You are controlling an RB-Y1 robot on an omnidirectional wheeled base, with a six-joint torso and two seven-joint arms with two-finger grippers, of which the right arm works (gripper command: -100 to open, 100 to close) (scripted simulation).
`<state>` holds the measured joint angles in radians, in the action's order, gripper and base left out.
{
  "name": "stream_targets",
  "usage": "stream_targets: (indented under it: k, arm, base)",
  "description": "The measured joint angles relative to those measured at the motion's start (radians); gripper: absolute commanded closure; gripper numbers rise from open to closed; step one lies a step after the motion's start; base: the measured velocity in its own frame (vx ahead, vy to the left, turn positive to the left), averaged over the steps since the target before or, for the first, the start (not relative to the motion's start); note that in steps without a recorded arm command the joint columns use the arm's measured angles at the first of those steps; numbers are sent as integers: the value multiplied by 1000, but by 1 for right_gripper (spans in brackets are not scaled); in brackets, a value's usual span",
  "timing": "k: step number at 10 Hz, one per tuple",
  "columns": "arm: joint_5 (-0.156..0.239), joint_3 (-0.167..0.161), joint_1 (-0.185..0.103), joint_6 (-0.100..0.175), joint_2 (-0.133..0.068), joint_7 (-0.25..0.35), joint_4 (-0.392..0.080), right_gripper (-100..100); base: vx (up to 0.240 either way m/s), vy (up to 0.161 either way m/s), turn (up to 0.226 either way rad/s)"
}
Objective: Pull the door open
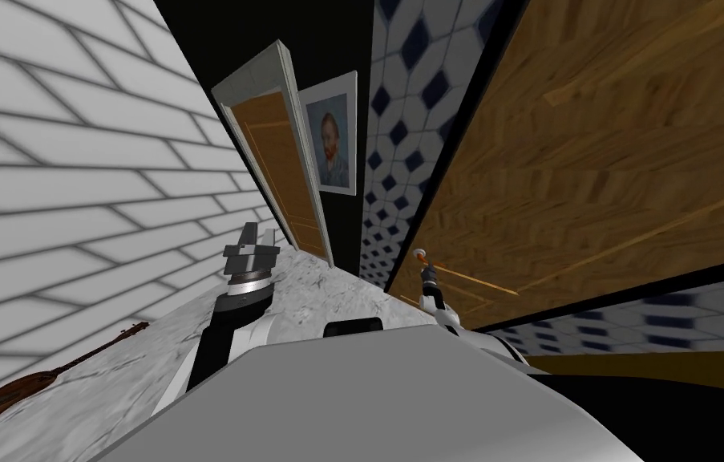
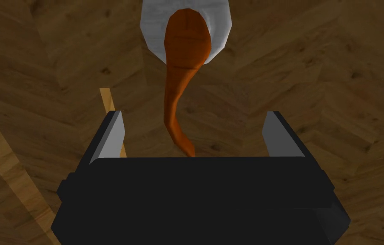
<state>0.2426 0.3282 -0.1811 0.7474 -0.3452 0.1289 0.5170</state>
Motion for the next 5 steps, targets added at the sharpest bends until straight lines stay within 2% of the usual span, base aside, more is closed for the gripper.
stream_targets:
  k: [2, 3, 4, 5]
  arm:
    - [2, 4, 0, 2, 1, -4, -2, -100]
    - [3, 6, -1, 4, 1, -4, -7, -100]
    - [3, 6, -2, 4, 0, -5, -8, 100]
    - [3, 6, -2, 4, 0, -4, -7, 100]
  base:
    - [189, -145, 32]
    - [83, -50, 12]
    - [-11, 3, -5]
    - [-31, 19, -12]
